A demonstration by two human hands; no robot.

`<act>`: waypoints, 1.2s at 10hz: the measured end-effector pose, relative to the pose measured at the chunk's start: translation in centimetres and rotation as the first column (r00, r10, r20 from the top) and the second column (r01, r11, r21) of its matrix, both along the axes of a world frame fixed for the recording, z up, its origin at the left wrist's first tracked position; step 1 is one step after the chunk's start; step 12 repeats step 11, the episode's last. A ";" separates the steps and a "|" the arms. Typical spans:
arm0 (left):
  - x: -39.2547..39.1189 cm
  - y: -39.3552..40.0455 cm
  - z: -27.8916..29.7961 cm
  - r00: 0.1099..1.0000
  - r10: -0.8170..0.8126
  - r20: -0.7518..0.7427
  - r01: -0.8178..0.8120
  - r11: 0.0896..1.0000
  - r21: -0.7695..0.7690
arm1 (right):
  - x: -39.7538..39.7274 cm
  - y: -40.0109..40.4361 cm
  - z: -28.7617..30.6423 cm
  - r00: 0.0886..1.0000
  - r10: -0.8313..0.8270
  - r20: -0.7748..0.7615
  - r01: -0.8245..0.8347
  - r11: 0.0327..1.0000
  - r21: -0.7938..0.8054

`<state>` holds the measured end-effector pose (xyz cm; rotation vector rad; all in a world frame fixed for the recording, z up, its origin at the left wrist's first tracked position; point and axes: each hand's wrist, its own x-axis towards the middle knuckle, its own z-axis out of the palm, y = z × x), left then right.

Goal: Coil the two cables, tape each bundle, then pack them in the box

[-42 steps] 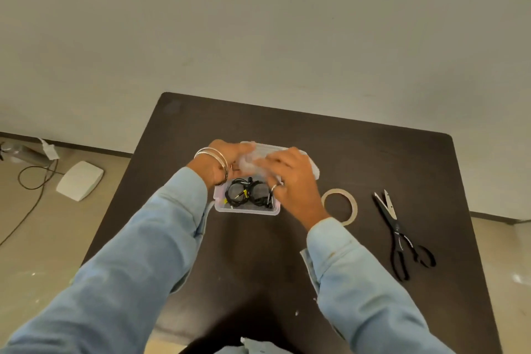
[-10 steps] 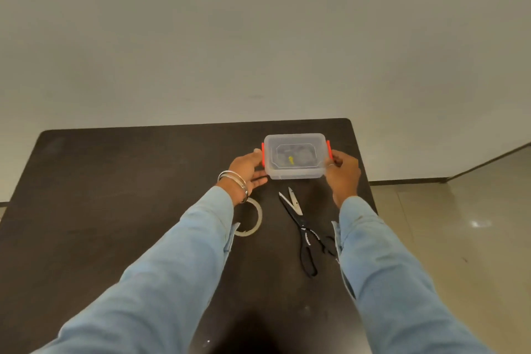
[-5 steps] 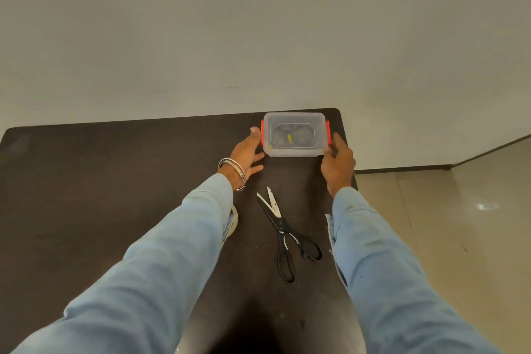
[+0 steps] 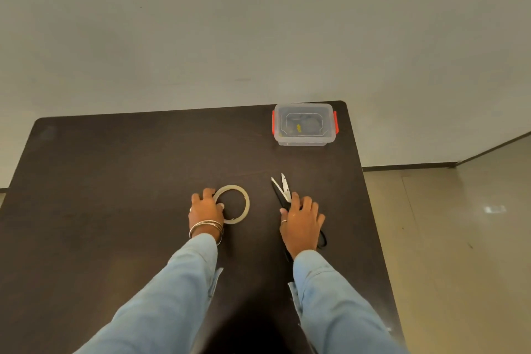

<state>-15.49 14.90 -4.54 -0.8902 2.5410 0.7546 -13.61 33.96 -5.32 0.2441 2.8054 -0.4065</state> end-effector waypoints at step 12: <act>-5.4 4.8 3.7 0.979 0.186 -0.086 -0.113 0.841 0.529 | -6.0 5.6 5.1 0.955 -0.202 -0.218 0.162 0.969 -0.188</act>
